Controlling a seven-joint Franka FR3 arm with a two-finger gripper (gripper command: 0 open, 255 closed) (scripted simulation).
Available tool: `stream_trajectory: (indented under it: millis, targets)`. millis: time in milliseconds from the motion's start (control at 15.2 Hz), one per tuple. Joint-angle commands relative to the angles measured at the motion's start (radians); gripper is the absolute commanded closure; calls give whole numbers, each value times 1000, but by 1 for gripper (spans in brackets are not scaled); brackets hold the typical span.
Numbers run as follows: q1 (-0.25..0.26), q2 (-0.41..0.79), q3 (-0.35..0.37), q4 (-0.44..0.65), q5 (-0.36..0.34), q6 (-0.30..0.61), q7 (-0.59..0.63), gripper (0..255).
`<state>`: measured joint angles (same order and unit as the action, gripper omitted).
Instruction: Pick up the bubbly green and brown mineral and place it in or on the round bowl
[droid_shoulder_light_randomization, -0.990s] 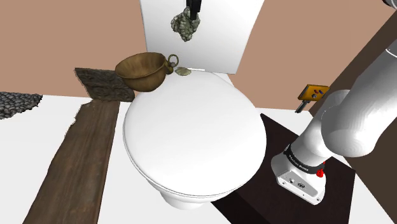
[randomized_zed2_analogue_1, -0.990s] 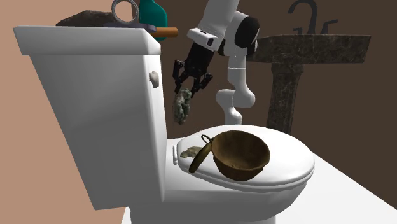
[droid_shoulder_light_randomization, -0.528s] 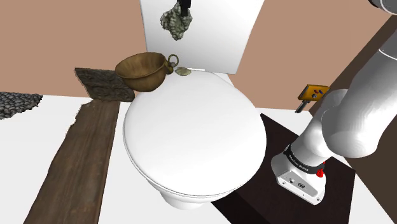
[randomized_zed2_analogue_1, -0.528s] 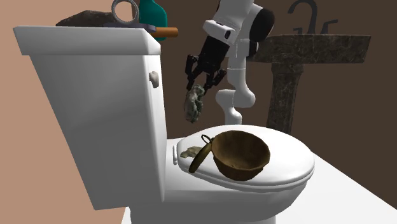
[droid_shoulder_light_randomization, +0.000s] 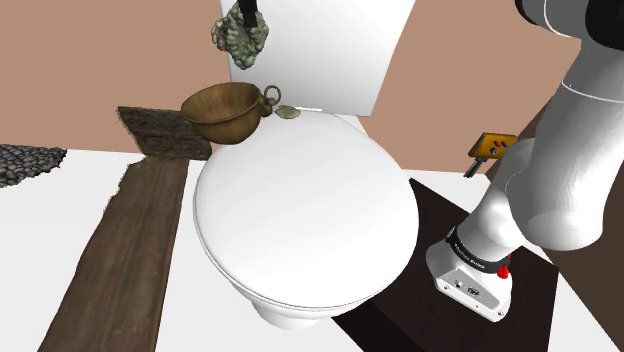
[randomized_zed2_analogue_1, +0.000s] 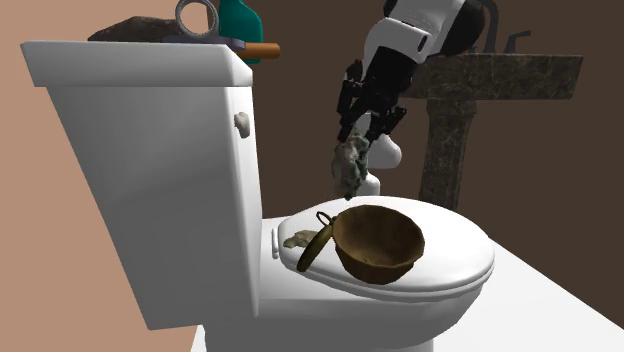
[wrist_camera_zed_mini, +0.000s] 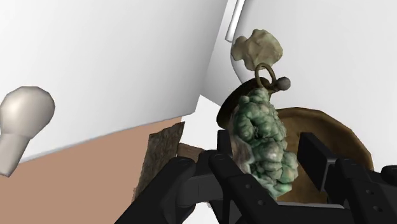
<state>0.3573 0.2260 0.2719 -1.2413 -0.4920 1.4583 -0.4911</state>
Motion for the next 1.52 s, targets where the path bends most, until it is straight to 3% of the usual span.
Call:
stream_trajectory:
  millis: [0, 132, 924, 1254, 1452]
  targets:
    - [48, 72, 17, 109, -26, -60, 33, 255]
    - [120, 179, 29, 279, -67, -145, 60, 255]
    - [67, 82, 32, -28, -24, 54, 135, 255]
    - [54, 64, 31, -121, -19, 125, 162, 255]
    - [55, 64, 31, -121, -19, 125, 162, 255]
